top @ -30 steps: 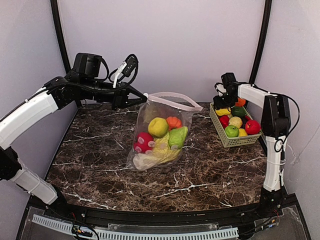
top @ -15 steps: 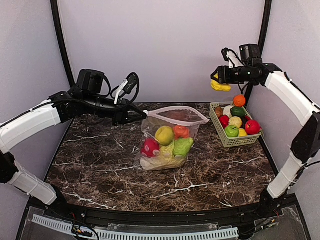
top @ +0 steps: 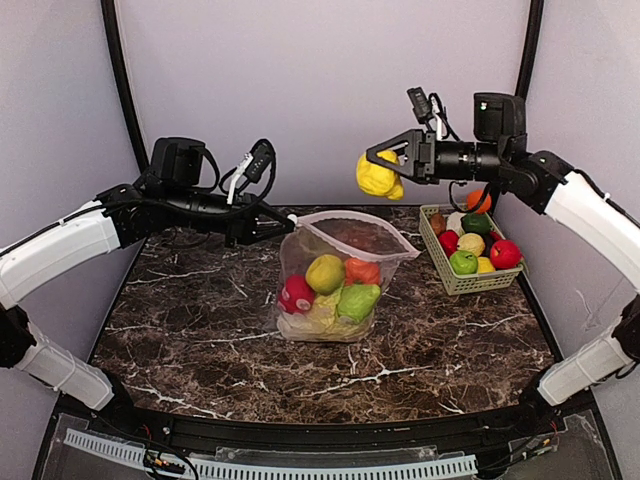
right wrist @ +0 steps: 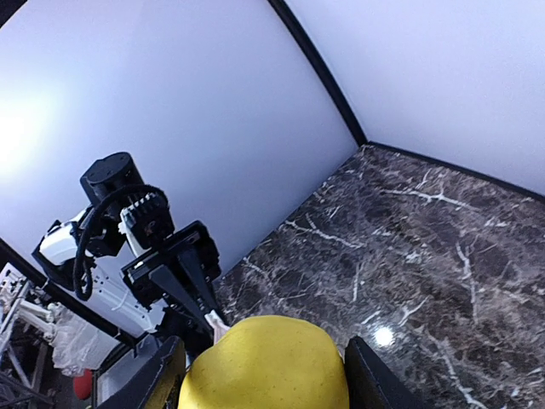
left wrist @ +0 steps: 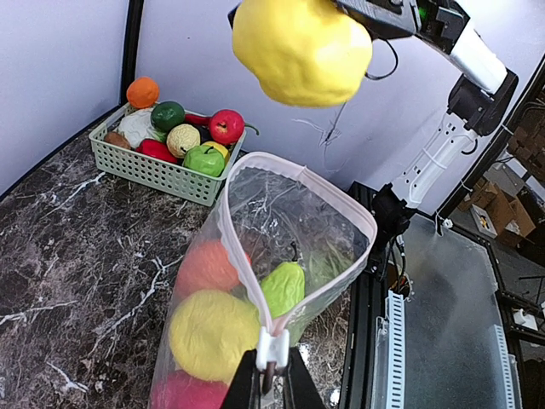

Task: Place the food in the zip-top bag and seal the zipper
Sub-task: Place the fake fruit in the zipper food storage bag.

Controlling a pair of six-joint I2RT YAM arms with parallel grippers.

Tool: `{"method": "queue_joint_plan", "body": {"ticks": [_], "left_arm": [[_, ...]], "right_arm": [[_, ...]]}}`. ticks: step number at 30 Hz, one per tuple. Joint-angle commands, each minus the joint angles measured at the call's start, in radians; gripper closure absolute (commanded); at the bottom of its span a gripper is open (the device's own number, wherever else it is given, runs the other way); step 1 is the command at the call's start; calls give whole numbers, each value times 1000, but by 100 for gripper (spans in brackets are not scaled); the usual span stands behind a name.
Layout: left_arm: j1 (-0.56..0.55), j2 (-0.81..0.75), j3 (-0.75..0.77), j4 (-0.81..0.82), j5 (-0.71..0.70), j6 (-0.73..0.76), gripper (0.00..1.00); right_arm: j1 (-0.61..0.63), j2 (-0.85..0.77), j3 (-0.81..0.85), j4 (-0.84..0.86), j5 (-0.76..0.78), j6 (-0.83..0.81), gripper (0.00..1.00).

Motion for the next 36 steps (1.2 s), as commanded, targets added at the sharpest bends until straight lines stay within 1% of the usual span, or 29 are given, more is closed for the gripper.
{"method": "queue_joint_plan", "body": {"ticks": [1,5,12,17,23,28,30,33,36], "left_arm": [[-1,-30,-6,43,19,-14,99],[-1,-29,-8,44,15,-16,99],[0,-26,-9,54,15,-19,99],[-1,-26,-9,57,16,-18,99],[-1,-30,-13,58,16,-19,99],[-1,-32,-14,59,18,-18,99],[-1,-33,-14,60,21,-18,99],[0,-34,-13,58,23,-15,99],[0,-38,-13,57,26,-15,99]], "right_arm": [[68,3,-94,141,-49,132,60],[128,-11,-172,216,-29,185,61],[156,-16,-213,178,76,171,59],[160,1,-192,99,134,126,48],[160,0,-176,58,132,92,30],[160,-13,-156,25,144,57,21],[160,-20,-148,15,141,40,19],[161,-34,-116,-7,108,-41,17],[163,-53,-89,-37,56,-177,10]]}}
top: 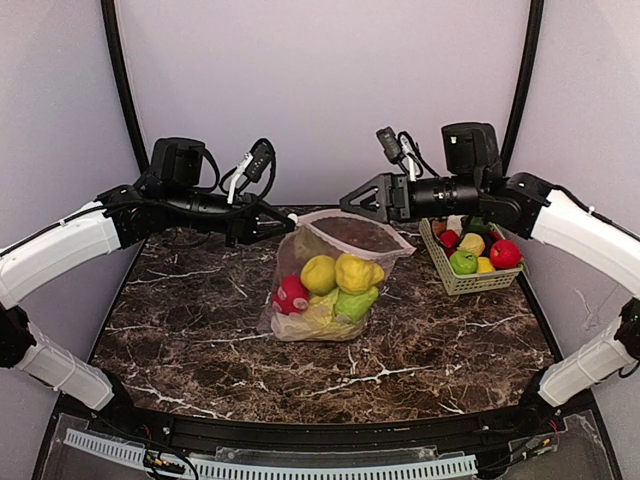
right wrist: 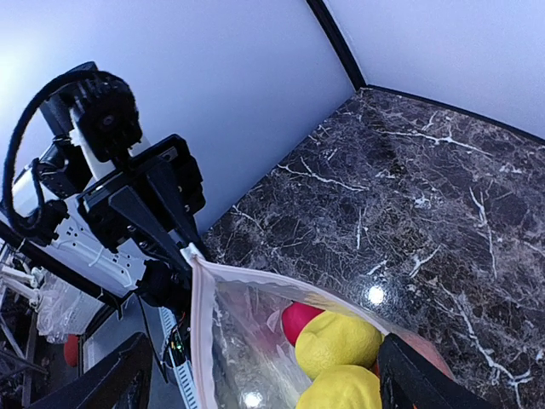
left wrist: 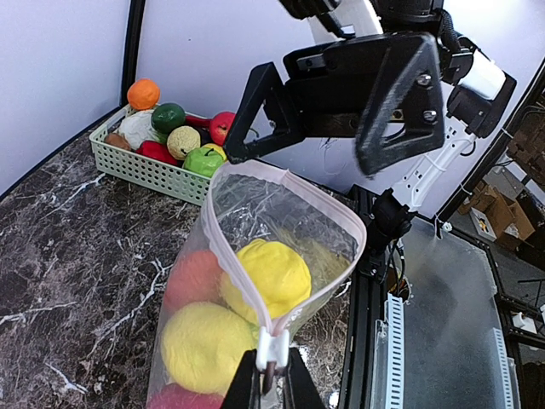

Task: Place the food in the zip-top bag and seal the zipper
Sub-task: Place the fake fruit in the zipper food storage bag, then pass from the left arm to the right

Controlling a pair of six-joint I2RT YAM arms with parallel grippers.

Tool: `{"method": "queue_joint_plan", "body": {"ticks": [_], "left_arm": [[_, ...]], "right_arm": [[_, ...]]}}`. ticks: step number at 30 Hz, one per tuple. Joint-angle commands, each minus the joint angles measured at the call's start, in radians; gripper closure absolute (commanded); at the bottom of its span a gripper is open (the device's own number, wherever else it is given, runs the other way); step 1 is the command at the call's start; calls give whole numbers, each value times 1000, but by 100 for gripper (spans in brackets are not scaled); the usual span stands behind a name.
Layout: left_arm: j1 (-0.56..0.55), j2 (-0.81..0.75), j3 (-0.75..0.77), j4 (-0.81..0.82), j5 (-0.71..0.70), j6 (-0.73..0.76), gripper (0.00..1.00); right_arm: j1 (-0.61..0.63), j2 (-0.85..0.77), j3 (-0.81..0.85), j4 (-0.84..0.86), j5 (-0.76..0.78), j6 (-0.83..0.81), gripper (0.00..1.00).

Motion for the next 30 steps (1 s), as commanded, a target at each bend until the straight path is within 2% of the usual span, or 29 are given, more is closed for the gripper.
{"method": "queue_joint_plan", "body": {"ticks": [1,5,9,19,25,30], "left_arm": [[1,-38,-7,39,27,0,99],[0,-34,-3,34,42,0,99],[0,-28,4,22,54,-1,99],[0,0,48,-39,89,12,99],[-1,11,60,-59,116,21,99],[0,23,69,-67,136,20,99]], "right_arm": [[10,-53,69,-44,-75,-228,7],[30,-14,149,-162,-104,-427,2],[71,74,267,-281,-81,-560,2],[175,270,460,-407,18,-722,6],[188,339,520,-446,48,-792,15],[188,389,579,-508,64,-841,27]]}}
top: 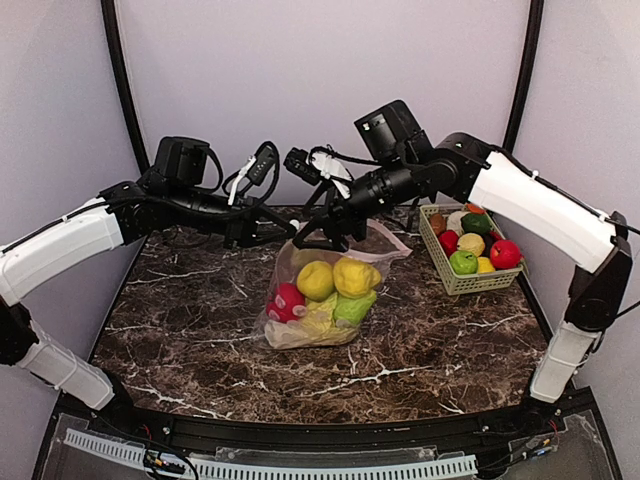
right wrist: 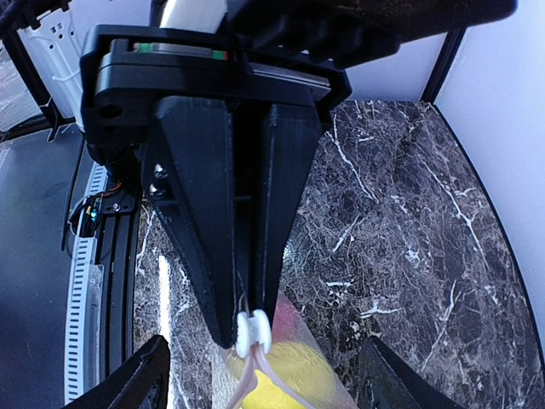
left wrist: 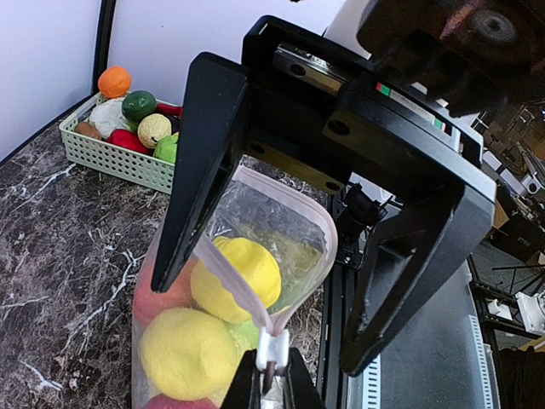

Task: Place the food in the zip-top bag and seal the zipper
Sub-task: Pass from the left arm to the right

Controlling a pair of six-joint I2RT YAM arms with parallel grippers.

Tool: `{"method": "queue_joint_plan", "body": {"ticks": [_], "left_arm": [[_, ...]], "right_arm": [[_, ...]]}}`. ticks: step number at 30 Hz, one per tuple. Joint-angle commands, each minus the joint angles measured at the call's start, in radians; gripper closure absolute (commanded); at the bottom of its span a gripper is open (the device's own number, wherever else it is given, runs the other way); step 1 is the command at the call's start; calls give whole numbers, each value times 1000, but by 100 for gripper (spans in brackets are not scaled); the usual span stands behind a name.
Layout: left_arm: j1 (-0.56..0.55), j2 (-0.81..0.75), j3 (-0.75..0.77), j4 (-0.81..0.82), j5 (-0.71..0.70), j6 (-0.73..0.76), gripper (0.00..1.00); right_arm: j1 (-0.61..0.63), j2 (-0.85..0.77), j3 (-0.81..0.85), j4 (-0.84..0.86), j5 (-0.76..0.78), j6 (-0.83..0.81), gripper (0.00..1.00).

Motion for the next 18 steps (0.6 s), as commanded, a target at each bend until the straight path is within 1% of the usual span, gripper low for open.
{"method": "queue_joint_plan", "body": {"ticks": [1,3,8,13,15,16,17,18], "left_arm": [[0,5,43,-11,53,13,99],[0,4,42,-12,51,14,99],[0,-2,36,-4,35,14,99],[0,-8,27,14,19,7,99],[0,-14,15,32,13,0,85],[0,-19,5,45,11,-4,67],[0,-22,-1,52,7,-8,59],[0,-28,-11,62,5,-10,45]], "right_arm": [[11,35,53,-57,29,-67,30],[11,33,52,-59,23,-71,40],[11,18,36,-55,12,-63,73],[10,2,15,-37,28,-44,100],[10,-12,-8,-16,30,-30,100],[9,-21,-19,-3,27,-27,100],[9,-30,-31,9,24,-21,100],[9,-41,-40,21,21,-14,100]]}}
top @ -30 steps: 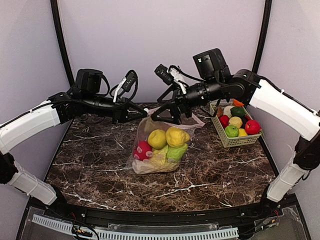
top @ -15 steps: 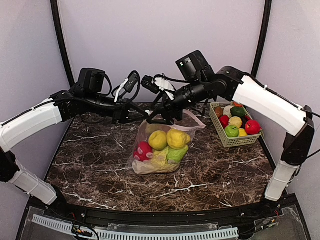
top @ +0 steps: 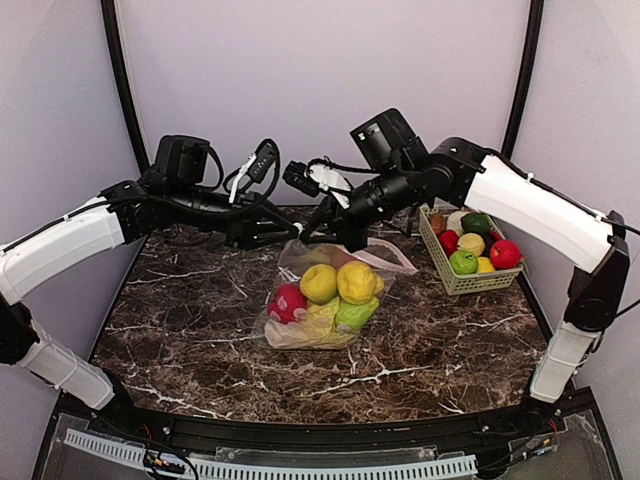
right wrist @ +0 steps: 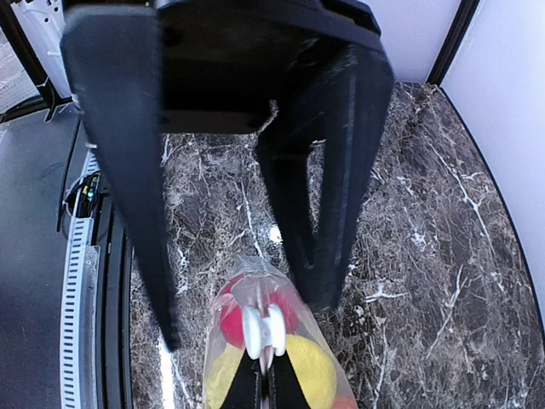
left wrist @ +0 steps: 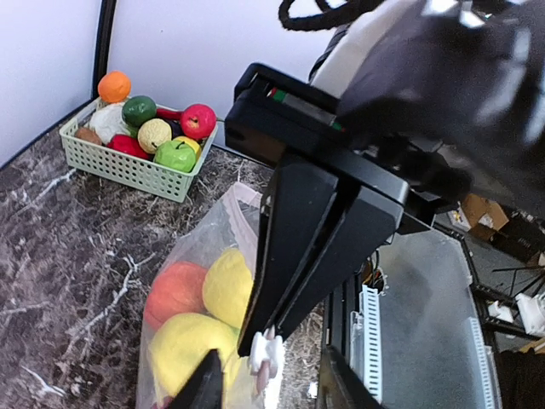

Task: Place the food in the zip-top bag and seal the zipper
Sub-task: Pass from the left arm to the right, then pass from the right arm to the left

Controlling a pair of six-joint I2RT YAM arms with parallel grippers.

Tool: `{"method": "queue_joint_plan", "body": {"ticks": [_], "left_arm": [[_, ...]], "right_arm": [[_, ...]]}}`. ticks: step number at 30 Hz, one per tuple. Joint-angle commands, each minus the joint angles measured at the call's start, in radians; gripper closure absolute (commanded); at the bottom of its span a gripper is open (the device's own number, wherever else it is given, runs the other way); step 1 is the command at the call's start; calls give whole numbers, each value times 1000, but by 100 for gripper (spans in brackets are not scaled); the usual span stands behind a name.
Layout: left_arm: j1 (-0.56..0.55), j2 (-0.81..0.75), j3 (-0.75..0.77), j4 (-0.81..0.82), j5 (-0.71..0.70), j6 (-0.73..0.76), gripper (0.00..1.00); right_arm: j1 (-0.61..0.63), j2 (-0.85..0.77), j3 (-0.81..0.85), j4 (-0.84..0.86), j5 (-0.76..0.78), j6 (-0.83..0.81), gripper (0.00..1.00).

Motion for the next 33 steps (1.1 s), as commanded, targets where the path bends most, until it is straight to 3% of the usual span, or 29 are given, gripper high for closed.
{"method": "queue_joint_plan", "body": {"ticks": [1,5,8,10,13,18,19,23,26,29,33], "left_arm": [[0,-41,-25,58,-6,-9,39],[0,-41,-47,64,-7,-16,30],[0,-35,-55,63,-5,-20,32],[0,-34,-63,67,-6,-21,41],[0,-40,-77,85,-6,-28,66],[1,-48,-87,97,-14,-31,97],[1,-48,-88,98,-15,-30,98],[0,-49,-94,105,-19,-31,99],[0,-50,-96,109,-19,-31,99],[0,-51,-96,111,-18,-31,99],[0,-49,-93,112,-17,-30,99]], "right_arm": [[4,-64,-46,66,-2,37,100],[1,-76,-53,87,-13,64,100],[-1,-77,-56,99,-18,82,100],[-4,-77,-57,105,-24,90,100],[-7,-78,-59,107,-27,97,100],[-14,-77,-60,108,-50,104,100],[-16,-78,-60,109,-58,108,100],[-37,-85,-71,129,-135,134,71],[-55,-99,-88,167,-200,161,56],[-61,-97,-87,185,-212,169,55],[-62,-77,-73,187,-217,171,62]]}}
